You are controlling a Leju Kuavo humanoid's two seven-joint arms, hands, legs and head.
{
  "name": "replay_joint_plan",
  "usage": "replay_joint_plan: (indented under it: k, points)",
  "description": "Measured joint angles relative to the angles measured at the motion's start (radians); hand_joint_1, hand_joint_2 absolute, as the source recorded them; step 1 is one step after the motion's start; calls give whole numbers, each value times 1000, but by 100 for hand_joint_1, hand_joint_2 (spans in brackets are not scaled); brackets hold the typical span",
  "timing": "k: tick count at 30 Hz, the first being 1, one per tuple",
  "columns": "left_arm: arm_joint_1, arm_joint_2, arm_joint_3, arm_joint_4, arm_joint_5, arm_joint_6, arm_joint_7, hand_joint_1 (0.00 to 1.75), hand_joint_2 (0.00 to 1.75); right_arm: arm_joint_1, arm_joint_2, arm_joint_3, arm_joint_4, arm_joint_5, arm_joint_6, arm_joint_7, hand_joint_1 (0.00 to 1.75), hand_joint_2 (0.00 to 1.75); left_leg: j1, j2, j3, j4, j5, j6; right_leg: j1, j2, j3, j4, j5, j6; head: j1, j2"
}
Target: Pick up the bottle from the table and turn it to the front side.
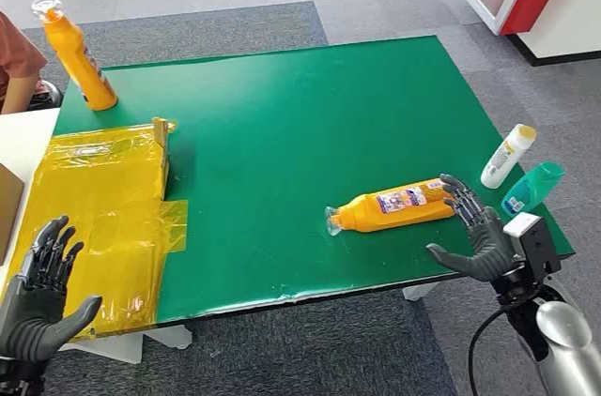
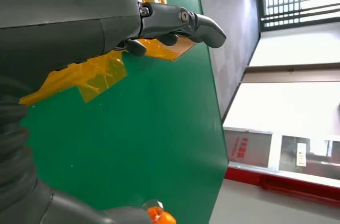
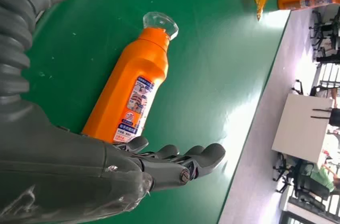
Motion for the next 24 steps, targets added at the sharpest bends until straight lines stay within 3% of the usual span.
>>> replay_joint_plan:
  k: [8,14,24]
  points:
    - [-9,6,2,6,12,-15,7,0,175,-24,7,11,2,11,-7,3,0,175,0,0,0,0,0,0,0,0,0,0,0,0,0,0]
    - [-38,9,4,15,28,-18,22,0,175,-67,13,47,2,159,-102,25,0,175,0,0,0,0,1,0,0,0,0,0,0,0,0,0]
    - [-34,4,3,15,8,-14,12,0,175,-55,11,51,-6,152,-98,-4,0,175,0,0,0,0,0,0,0,0,0,0,0,0,0,0]
